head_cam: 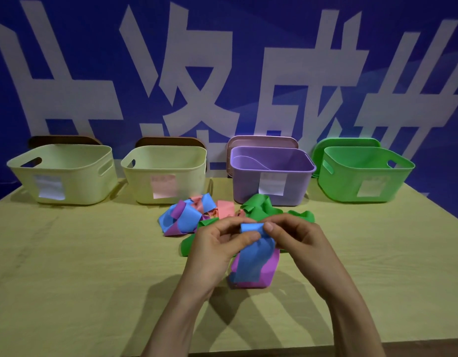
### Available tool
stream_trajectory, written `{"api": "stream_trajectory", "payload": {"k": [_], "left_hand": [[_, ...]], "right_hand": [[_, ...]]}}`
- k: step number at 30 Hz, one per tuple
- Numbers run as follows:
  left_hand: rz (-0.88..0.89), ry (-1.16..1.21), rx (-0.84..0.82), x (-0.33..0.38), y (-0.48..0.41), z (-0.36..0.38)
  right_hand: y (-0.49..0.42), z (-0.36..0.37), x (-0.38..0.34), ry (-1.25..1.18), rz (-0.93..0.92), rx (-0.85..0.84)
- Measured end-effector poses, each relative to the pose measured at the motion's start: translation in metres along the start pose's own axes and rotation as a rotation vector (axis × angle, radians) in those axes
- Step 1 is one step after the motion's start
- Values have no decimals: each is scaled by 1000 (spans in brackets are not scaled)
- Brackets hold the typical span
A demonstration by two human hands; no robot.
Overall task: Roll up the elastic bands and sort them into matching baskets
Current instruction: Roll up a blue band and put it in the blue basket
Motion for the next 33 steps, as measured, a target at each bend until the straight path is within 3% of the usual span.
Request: {"api": "stream_trajectory", "payload": {"k": [6, 14, 27, 33], "left_hand": [[9, -24, -16, 2, -1, 0], [-109, 21, -25, -7, -4, 0], [-128, 92, -27, -2, -1, 0], [-79, 94, -11, 0, -1, -1]], "right_hand": [[-2, -4, 4, -4, -13, 47], [-4, -4, 8, -87, -21, 111], [-3, -3, -6, -63, -118, 49], [-2, -3, 0, -101, -69, 20]]}}
Point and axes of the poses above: each hand's wrist, its own y-axis away from the middle knuckle, its own z-axis out of the palm, x = y × z, the point moved 7 cm from there along -y, towards the middle knuckle, and after that the axes turned 7 degrees about -y, right-handed, at the moved point
